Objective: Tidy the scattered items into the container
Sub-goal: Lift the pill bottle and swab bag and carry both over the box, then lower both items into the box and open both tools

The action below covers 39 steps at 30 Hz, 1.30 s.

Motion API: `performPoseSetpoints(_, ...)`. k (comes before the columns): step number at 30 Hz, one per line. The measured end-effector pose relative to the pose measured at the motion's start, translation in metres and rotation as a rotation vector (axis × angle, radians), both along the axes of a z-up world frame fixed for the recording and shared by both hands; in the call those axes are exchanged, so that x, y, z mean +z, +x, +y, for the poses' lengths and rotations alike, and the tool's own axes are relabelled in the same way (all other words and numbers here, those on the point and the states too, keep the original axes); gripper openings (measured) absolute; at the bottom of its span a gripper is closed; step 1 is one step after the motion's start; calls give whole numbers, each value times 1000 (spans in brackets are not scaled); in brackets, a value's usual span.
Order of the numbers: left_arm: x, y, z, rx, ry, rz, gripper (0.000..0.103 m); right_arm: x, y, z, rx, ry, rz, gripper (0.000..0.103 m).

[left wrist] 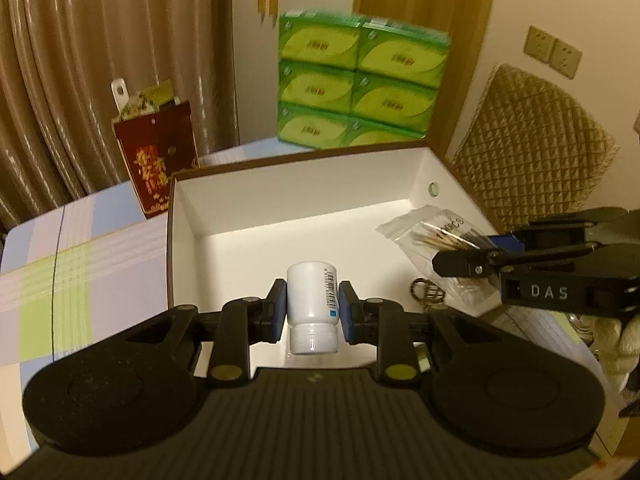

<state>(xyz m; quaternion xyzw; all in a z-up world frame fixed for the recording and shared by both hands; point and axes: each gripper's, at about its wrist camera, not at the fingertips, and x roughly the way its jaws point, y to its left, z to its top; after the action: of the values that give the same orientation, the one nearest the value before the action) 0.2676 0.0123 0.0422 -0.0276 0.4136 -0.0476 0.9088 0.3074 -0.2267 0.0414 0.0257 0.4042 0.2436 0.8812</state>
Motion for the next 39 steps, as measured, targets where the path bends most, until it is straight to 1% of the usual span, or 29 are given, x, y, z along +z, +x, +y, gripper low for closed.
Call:
performPoseSetpoints(8,-38,36,11,19,13,117,22,-38,32,17,-1,-115,93,19)
performPoseSetpoints(13,-60,55,10,46,72,212,22,-56,46,29,33,-233,129,19)
performPoseSetpoints(15,-69,60,8,45,83,241,22,-62,50,33,49,-277,133,19)
performPoseSetpoints(18,-82,67,7,49,107,279,22,-69,53,36,71,-309,145,19)
performPoseSetpoints(22,-95,71,8,56,124,320,22,-75,54,37,91,-323,156,19)
performPoseSetpoints(26,-105,74,12,87,140,356,22,-78,55,37,101,-321,164,19)
performPoseSetpoints(29,-107,73,12,88,138,365,23,-80,56,35,111,-311,167,19)
performPoseSetpoints(34,-105,68,13,86,135,354,23,-78,56,33,134,-295,162,19)
performPoseSetpoints(36,-102,64,12,82,131,345,28,-76,54,32,138,-287,160,20)
performPoseSetpoints(37,-100,63,12,78,124,340,30,-76,54,32,136,-286,160,21)
performPoseSetpoints(38,-98,61,11,75,118,334,33,-76,53,33,140,-286,161,30)
performPoseSetpoints(39,-95,58,9,75,118,328,35,-75,52,34,147,-286,160,47)
